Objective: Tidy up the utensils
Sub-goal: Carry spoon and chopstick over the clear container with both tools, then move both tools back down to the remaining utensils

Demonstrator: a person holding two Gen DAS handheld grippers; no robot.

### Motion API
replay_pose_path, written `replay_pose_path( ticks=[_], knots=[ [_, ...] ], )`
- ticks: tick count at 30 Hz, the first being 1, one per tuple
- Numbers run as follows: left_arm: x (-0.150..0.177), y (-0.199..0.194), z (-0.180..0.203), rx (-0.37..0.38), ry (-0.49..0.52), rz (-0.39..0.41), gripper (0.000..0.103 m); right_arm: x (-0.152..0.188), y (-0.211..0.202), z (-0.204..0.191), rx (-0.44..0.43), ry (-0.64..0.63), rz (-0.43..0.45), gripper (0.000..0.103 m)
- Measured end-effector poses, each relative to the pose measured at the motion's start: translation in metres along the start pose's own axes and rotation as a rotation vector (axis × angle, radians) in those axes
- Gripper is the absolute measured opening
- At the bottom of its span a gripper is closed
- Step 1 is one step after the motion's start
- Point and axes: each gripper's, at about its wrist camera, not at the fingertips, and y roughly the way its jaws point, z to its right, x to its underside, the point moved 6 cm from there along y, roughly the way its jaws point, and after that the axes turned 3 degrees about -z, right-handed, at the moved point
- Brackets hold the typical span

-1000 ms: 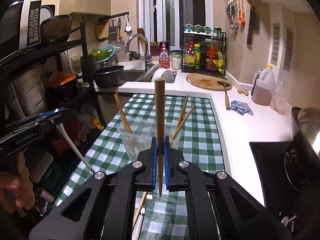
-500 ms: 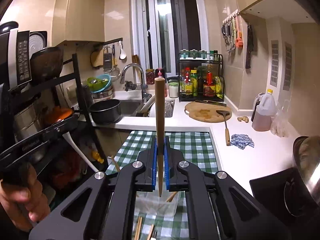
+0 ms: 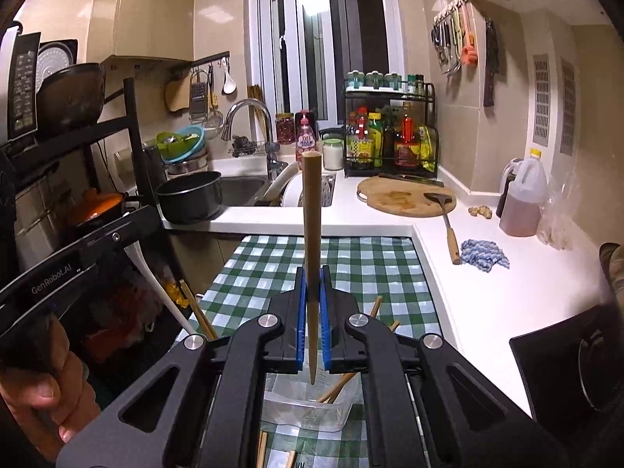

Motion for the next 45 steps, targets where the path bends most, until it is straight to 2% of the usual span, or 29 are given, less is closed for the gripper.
replay_pose_path(
  ticks=[4,10,15,21,22,26,30,34,45],
  knots=[
    [0.008,0.01,-0.004,-0.011,0.007,-0.039,0.021,0.012,0.012,-0.001,0.001,-0.014,-0.034,0.007],
    [0.03,0.03,-0.003,-0.042,0.047,-0.147,0.021,0.033,0.03,-0.002,0.0,-0.037,-0.103,0.007],
    [0.035,0.029,0.002,-0.077,0.108,-0.151,0.022,0.046,0.038,-0.005,0.006,-0.051,-0.141,0.007],
    [0.034,0.027,-0.002,-0.071,0.089,-0.152,0.022,0.054,0.044,-0.003,0.013,-0.044,-0.171,0.007],
    [0.034,0.026,-0.003,-0.07,0.088,-0.153,0.022,0.055,0.044,-0.003,0.015,-0.043,-0.173,0.008],
    [0.03,0.024,-0.005,-0.067,0.081,-0.138,0.024,0.056,0.044,0.0,0.02,-0.043,-0.182,0.023],
    [0.025,0.017,-0.006,-0.066,0.074,-0.115,0.027,0.056,0.042,0.004,0.039,-0.041,-0.181,0.029],
    [0.019,0.007,-0.006,-0.065,0.071,-0.088,0.029,0.05,0.033,0.009,0.068,-0.042,-0.163,0.03],
    [0.015,-0.033,0.005,-0.078,0.097,-0.042,0.031,0.02,-0.034,0.016,0.115,-0.064,-0.033,0.031]
  ],
)
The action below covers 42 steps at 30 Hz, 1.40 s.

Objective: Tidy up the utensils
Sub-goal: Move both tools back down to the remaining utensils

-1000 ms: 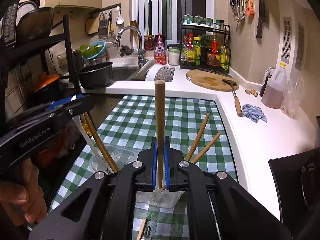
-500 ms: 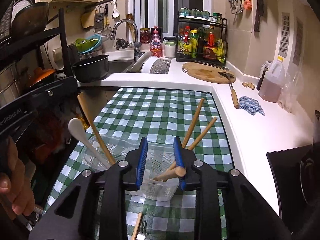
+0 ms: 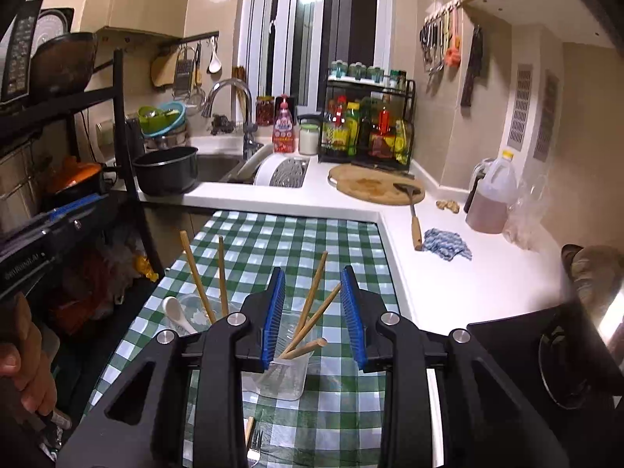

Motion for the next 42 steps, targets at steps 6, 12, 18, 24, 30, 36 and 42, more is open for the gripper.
replay_pose_path(
  ticks=[6,12,18,24,30,36,42],
  knots=[
    [0.012,-0.028,0.013,-0.015,0.04,0.014,0.033,0.006,-0.053,0.003,-0.034,0.014,0.079,0.031],
    [0.041,-0.054,0.022,-0.041,0.085,0.004,0.033,0.042,-0.09,0.004,-0.087,0.027,0.102,0.031],
    [0.093,-0.082,0.02,-0.062,0.071,-0.034,0.033,0.096,-0.1,0.008,-0.132,0.036,0.071,0.018],
    [0.154,-0.097,0.008,-0.124,0.001,-0.093,0.032,0.165,-0.089,0.009,-0.179,0.101,-0.021,0.011],
    [0.194,-0.096,0.001,-0.188,-0.05,-0.149,0.03,0.227,-0.05,-0.025,-0.278,0.101,-0.192,0.014],
    [0.211,-0.083,0.003,-0.167,-0.052,-0.197,0.03,0.267,-0.022,-0.041,-0.307,0.109,-0.319,0.018],
    [0.222,-0.078,-0.008,-0.164,-0.112,-0.233,0.03,0.283,-0.011,-0.05,-0.307,0.095,-0.377,0.024]
  ],
)
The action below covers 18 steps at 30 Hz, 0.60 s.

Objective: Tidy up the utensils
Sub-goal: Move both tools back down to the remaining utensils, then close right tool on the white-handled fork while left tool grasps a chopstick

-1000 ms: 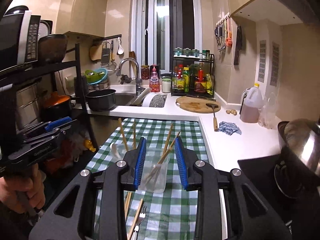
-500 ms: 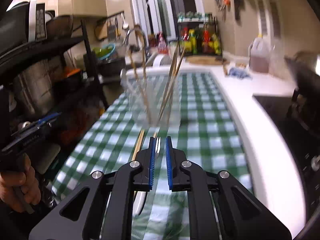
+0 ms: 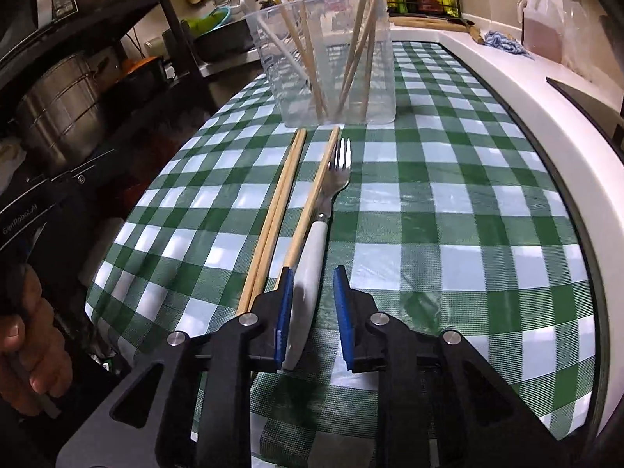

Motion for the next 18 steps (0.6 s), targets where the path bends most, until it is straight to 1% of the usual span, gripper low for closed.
replay_pose_path(
  ticks=[3,8,11,13,15,17,18],
  knots=[
    [0.002,0.0,0.0,0.002,-0.002,-0.001,0.03,0.003,0.003,-0.004,0.014,-0.022,-0.006,0.028],
    [0.008,0.003,0.004,0.014,0.002,-0.015,0.03,0.008,0.008,-0.005,0.019,-0.024,-0.028,0.028],
    [0.014,0.01,0.01,0.031,0.011,-0.039,0.03,0.008,0.008,-0.003,0.03,-0.022,-0.036,0.028],
    [0.02,0.018,0.015,0.059,-0.004,-0.07,0.03,0.009,0.009,-0.002,0.028,-0.016,-0.043,0.028],
    [0.03,0.027,0.024,0.1,-0.013,-0.107,0.03,0.009,0.009,-0.002,0.036,-0.024,-0.046,0.024],
    [0.039,0.035,0.035,0.118,0.007,-0.132,0.03,0.009,0.009,-0.002,0.042,-0.025,-0.048,0.018],
    [0.042,0.038,0.04,0.121,0.019,-0.141,0.03,0.009,0.009,0.0,0.044,-0.016,-0.051,0.018]
  ],
)
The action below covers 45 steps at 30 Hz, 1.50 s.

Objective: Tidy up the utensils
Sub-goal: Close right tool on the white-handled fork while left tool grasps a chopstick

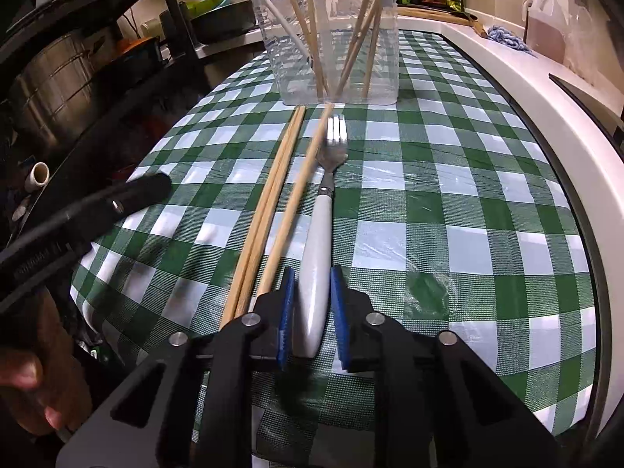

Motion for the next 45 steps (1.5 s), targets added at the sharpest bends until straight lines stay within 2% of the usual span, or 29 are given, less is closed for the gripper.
replay_pose_path(
  ticks=[8,13,14,17,20,23,29,33,35,37,39,42,44,45],
  knots=[
    [0.016,0.023,0.026,0.026,0.051,-0.063,0.03,-0.007,-0.007,0.031,0.078,0.097,0.013,0.017],
    [0.021,0.034,0.031,-0.019,0.086,-0.11,0.026,-0.007,-0.006,0.04,0.092,0.121,0.002,0.017],
    [0.021,0.033,0.03,-0.03,0.092,-0.112,0.026,-0.007,-0.006,0.041,0.095,0.123,0.002,0.017],
    [0.019,0.027,0.024,-0.13,0.126,-0.091,0.025,-0.006,-0.006,0.047,0.118,0.139,-0.002,0.018],
    [0.022,0.03,0.02,-0.102,0.091,-0.107,0.025,-0.006,-0.006,0.05,0.126,0.154,-0.002,0.019],
    [0.024,0.029,0.026,-0.085,0.117,-0.109,0.025,-0.006,-0.005,0.046,0.133,0.136,-0.002,0.023],
    [0.02,0.018,0.035,-0.059,0.12,-0.05,0.025,-0.006,-0.006,0.046,0.135,0.133,0.002,0.021],
    [0.027,0.031,0.038,-0.051,0.129,-0.105,0.027,-0.006,-0.006,0.046,0.139,0.128,0.003,0.022],
    [0.026,0.03,0.039,-0.071,0.15,-0.105,0.027,-0.006,-0.006,0.046,0.136,0.129,0.003,0.021],
    [0.026,0.028,0.036,-0.124,0.168,-0.093,0.026,-0.006,-0.006,0.047,0.134,0.135,0.002,0.02],
    [0.026,0.027,0.033,-0.127,0.161,-0.091,0.026,-0.006,-0.006,0.047,0.136,0.136,0.002,0.02],
    [0.027,0.025,0.03,-0.17,0.176,-0.08,0.024,-0.005,-0.007,0.047,0.138,0.137,0.003,0.02],
    [0.027,0.024,0.029,-0.17,0.181,-0.081,0.018,-0.005,-0.006,0.047,0.142,0.135,0.005,0.018],
    [0.027,0.023,0.028,-0.175,0.185,-0.081,0.003,-0.005,-0.007,0.047,0.14,0.136,0.005,0.018]
  ],
)
